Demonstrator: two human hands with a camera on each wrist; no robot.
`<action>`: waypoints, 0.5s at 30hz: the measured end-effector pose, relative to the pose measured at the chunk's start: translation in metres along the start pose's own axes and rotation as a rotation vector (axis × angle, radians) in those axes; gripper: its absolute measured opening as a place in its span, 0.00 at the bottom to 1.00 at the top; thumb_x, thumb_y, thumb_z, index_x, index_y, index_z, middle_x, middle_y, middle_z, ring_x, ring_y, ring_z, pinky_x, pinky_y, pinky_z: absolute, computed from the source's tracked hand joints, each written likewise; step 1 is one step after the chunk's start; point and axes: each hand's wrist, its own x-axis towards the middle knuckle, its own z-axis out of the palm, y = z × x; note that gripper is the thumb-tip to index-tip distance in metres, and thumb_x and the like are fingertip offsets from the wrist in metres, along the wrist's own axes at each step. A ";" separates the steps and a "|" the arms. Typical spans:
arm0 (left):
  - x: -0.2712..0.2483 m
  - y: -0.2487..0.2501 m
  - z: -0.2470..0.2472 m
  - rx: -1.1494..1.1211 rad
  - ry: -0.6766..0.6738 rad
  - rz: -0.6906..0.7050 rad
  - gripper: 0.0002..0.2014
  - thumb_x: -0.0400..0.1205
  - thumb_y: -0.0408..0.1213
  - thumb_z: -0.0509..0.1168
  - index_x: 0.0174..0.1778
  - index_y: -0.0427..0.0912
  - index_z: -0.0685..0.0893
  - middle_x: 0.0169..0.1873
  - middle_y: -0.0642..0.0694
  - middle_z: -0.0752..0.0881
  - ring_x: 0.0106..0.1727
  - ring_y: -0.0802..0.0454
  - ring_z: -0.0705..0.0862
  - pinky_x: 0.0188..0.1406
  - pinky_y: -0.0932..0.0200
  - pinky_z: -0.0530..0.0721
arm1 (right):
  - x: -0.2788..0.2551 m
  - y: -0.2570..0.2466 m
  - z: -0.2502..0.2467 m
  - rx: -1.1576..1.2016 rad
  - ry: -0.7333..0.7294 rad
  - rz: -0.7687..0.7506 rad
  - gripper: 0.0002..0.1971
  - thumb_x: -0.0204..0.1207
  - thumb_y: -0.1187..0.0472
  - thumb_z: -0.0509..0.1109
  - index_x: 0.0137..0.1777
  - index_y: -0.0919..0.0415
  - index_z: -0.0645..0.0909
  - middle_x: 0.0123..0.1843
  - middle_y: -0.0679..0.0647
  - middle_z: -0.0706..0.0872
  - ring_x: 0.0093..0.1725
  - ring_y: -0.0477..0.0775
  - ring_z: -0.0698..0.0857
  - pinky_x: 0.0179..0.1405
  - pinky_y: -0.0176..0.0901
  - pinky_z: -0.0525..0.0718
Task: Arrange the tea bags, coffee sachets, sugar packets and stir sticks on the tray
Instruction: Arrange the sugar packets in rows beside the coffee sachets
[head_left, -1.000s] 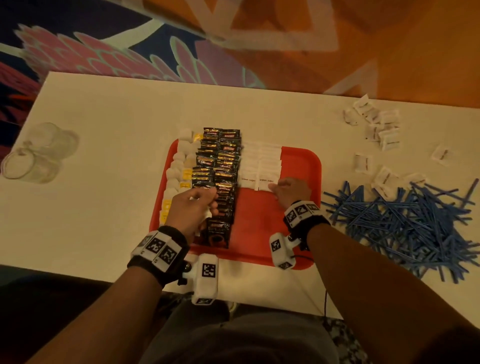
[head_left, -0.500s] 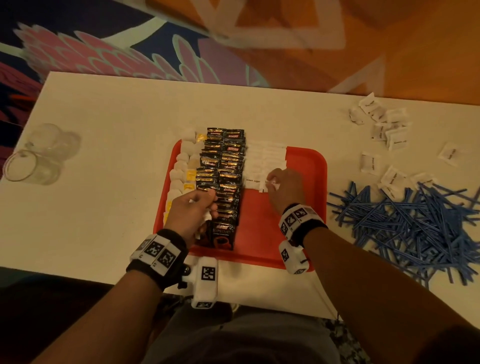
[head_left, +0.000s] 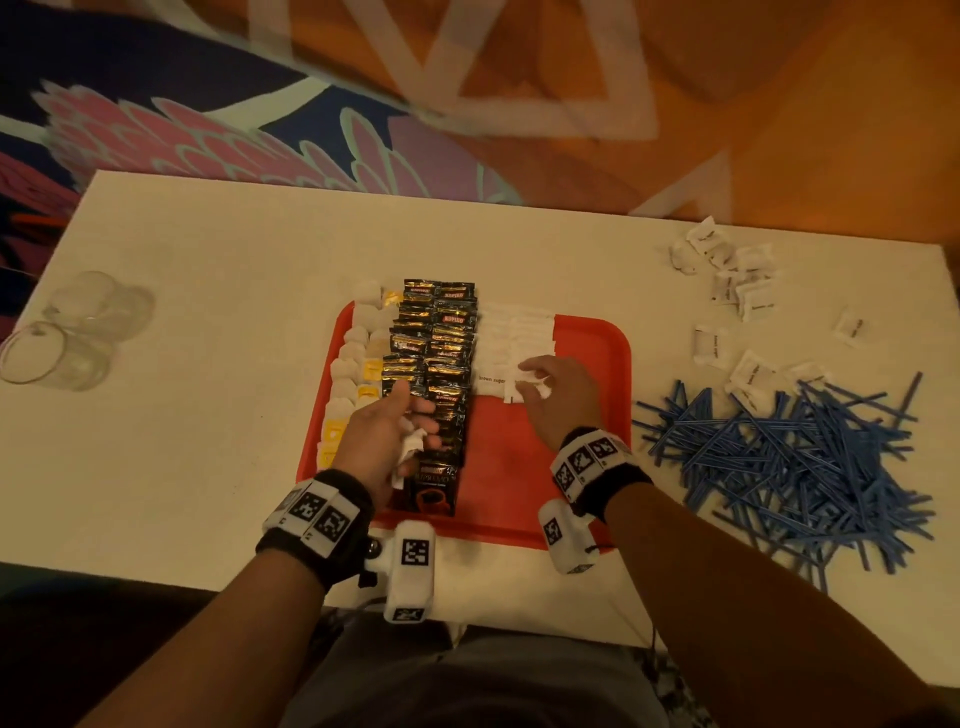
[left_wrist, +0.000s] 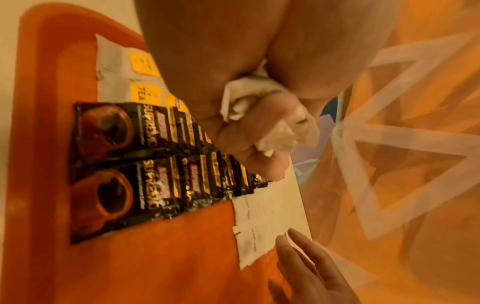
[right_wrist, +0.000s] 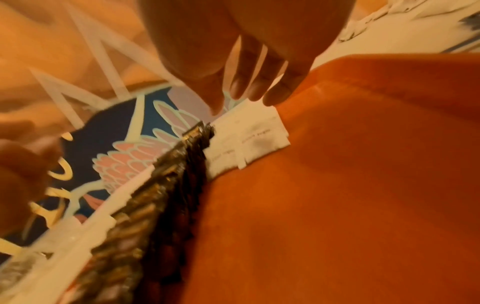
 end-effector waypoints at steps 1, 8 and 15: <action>-0.001 0.002 0.006 -0.024 -0.024 -0.002 0.24 0.90 0.54 0.54 0.52 0.36 0.84 0.33 0.42 0.85 0.22 0.55 0.82 0.09 0.67 0.67 | -0.005 -0.006 -0.005 0.053 0.001 -0.009 0.07 0.77 0.60 0.74 0.52 0.49 0.85 0.51 0.48 0.83 0.51 0.45 0.81 0.56 0.43 0.80; -0.012 0.016 0.048 -0.090 -0.179 0.017 0.25 0.91 0.53 0.51 0.50 0.34 0.82 0.30 0.38 0.85 0.19 0.51 0.81 0.09 0.69 0.64 | -0.043 -0.044 -0.041 0.263 -0.175 -0.140 0.09 0.68 0.60 0.82 0.43 0.47 0.87 0.43 0.41 0.88 0.42 0.38 0.84 0.44 0.29 0.81; -0.030 0.028 0.083 -0.010 -0.289 0.029 0.23 0.91 0.53 0.52 0.46 0.38 0.82 0.29 0.41 0.81 0.15 0.55 0.72 0.08 0.69 0.63 | -0.064 -0.056 -0.081 0.146 -0.249 -0.335 0.09 0.68 0.64 0.82 0.47 0.53 0.92 0.46 0.52 0.88 0.46 0.45 0.83 0.46 0.27 0.77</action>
